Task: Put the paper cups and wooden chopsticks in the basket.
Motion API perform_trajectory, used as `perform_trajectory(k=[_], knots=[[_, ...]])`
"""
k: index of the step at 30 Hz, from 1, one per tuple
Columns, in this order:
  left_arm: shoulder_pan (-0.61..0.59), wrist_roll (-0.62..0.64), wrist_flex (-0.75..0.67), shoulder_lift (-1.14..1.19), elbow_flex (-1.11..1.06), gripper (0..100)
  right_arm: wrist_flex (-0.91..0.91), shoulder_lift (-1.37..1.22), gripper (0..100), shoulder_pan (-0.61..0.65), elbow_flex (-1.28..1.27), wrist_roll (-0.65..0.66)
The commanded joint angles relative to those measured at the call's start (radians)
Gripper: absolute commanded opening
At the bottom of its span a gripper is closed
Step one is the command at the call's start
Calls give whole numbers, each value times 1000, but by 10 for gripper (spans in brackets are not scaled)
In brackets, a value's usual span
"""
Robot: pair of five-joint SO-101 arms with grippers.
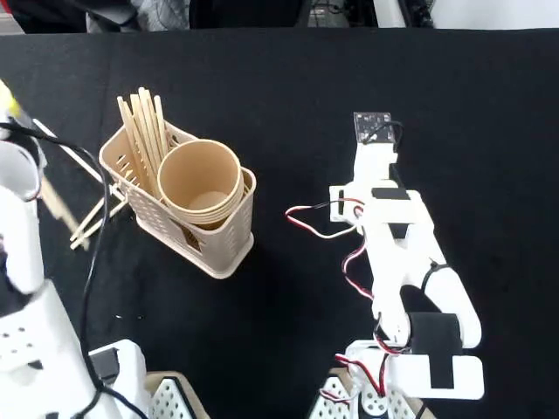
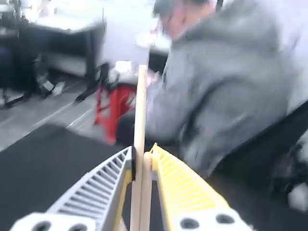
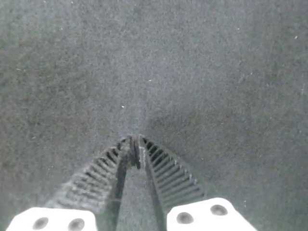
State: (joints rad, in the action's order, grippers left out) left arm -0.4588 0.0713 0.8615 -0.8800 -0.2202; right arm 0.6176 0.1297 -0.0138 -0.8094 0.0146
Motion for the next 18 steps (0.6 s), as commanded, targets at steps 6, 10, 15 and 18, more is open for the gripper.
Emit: perform_trajectory(k=[6,10,15,18], knots=[[143,107,-235,-77,39,29,-8,22,15,17,4,-2],[213,107,-292,-129,39,29,-9,22,15,15,4,-2],[255,104,-387,-157,33,29,-12,22,15,15,4,-2],[257,110,-396,-133,8,29,-12,22,15,15,4,-2]])
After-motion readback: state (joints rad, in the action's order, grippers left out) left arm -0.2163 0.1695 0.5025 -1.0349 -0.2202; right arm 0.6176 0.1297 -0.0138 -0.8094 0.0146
